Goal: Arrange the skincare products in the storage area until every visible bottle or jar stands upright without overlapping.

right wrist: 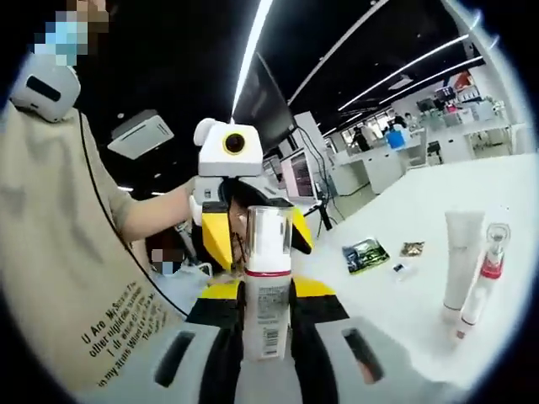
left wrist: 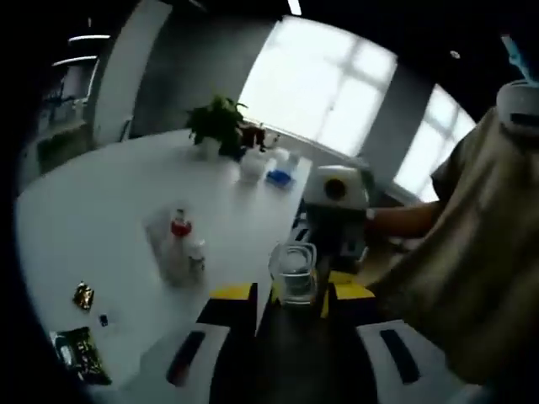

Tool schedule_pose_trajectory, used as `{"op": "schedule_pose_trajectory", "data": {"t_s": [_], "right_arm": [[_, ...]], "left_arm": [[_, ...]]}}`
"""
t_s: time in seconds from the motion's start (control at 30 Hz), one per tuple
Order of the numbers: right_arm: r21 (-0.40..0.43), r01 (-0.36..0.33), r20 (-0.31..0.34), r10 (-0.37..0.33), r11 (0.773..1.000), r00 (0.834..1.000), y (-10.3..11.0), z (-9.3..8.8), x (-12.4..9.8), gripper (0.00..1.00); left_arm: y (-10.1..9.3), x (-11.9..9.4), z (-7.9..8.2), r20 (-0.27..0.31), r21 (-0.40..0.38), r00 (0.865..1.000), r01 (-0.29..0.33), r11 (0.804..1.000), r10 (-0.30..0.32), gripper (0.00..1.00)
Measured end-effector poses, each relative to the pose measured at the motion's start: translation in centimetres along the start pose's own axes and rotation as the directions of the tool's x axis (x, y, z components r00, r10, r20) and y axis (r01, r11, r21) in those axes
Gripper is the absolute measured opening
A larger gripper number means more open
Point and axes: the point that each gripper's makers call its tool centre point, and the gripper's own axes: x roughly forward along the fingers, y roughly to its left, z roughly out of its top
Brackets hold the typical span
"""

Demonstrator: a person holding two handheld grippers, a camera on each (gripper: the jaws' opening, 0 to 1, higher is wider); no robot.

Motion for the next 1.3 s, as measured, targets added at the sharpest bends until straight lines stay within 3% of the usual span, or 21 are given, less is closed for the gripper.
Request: {"op": "schedule_pose_trajectory", "data": {"t_s": [0.23, 0.43, 0.8, 1.3], "right_arm": [[-0.037, -0.004, -0.033, 0.002, 0.999, 0.999, 0.1, -0.4, 0.2, 0.2], [-0.072, -0.002, -0.069, -0.003, 0.997, 0.998, -0.1, -0.8, 0.1, 0.2], [-0.112, 0.011, -0.127, -0.025, 0.994, 0.992, -0.7, -1.6, 0.1, 0.2], [-0.187, 0.103, -0.217, -0.144, 0.977, 0.966, -3.5, -4.3, -1.1, 0.21]], "left_arm": [[-0.4, 0.3, -0.5, -0.035, 0.037, 0.999, 0.009, 0.999, -0.007, 0.19], [-0.8, 0.4, -0.5, -0.042, 0.035, 0.999, 0.017, 0.999, -0.016, 0.16], [-0.6, 1.2, -1.1, -0.126, 0.132, 0.992, 0.009, 0.991, 0.008, 0.16], [1.5, 3.8, -3.1, -0.245, 0.23, 0.968, 0.002, 0.973, 0.057, 0.16]]}}
